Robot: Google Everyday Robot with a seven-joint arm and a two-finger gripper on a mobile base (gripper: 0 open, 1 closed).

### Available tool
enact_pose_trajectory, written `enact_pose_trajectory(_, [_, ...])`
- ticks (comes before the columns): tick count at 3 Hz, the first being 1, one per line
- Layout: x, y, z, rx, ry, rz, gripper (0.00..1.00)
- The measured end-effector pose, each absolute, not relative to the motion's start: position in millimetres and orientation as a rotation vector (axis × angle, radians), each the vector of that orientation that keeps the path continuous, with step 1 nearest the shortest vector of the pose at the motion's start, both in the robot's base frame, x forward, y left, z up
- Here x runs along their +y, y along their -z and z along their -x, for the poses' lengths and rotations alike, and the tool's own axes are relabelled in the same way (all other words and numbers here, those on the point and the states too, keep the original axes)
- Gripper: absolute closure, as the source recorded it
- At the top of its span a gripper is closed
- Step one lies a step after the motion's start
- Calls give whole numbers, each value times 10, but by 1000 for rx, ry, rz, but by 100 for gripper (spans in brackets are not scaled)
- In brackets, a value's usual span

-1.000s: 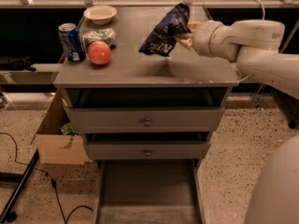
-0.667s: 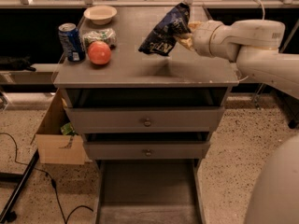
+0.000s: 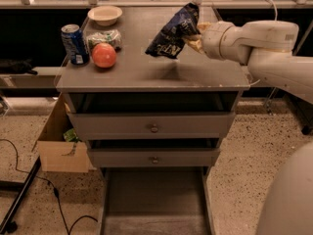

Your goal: Pick blue chip bag from bottom drawer and place on counter

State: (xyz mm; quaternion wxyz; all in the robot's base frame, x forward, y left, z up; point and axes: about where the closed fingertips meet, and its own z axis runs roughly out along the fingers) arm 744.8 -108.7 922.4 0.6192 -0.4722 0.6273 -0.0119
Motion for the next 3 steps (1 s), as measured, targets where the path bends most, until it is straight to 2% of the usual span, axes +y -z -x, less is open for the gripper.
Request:
enact_pose_trajectory(1, [-1087,-9224,-7448,1443,27,1086,30])
enact_pose_trajectory(2, [-1086,-9225,-7448,1442,27,1086,0])
enact_pose_trajectory(3, [-1085,-9226,-7448,1442,27,1086,0])
